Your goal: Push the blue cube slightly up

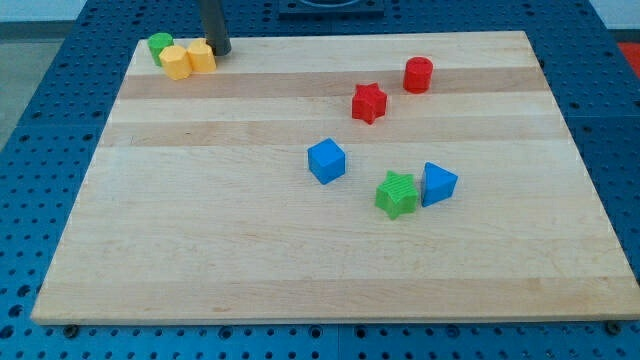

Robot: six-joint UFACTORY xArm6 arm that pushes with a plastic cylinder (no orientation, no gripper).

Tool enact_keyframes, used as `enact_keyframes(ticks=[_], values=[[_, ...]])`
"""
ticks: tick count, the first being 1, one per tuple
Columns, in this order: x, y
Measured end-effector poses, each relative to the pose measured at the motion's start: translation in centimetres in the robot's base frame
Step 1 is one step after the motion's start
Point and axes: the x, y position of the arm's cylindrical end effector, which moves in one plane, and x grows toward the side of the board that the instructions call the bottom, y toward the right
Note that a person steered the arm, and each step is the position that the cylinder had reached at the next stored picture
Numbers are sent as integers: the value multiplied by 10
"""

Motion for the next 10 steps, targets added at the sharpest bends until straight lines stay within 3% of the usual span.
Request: enact_keyframes(ticks=[2,4,8,10], values=[[-7,-1],[15,62],[215,52],[258,100]])
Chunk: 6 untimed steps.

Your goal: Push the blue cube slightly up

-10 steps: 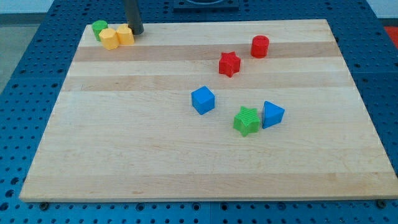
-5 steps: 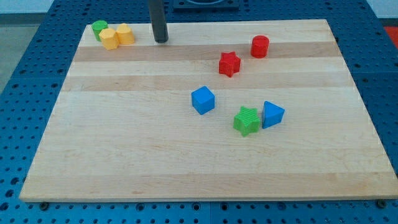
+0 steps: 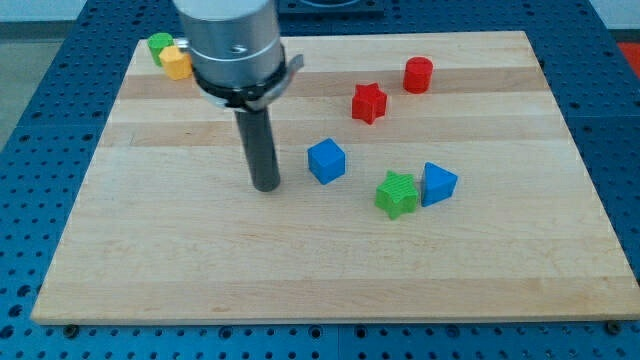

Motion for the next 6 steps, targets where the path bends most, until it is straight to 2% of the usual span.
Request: enact_keyframes(ticks=[4,6], values=[[-28,96],[-13,148]])
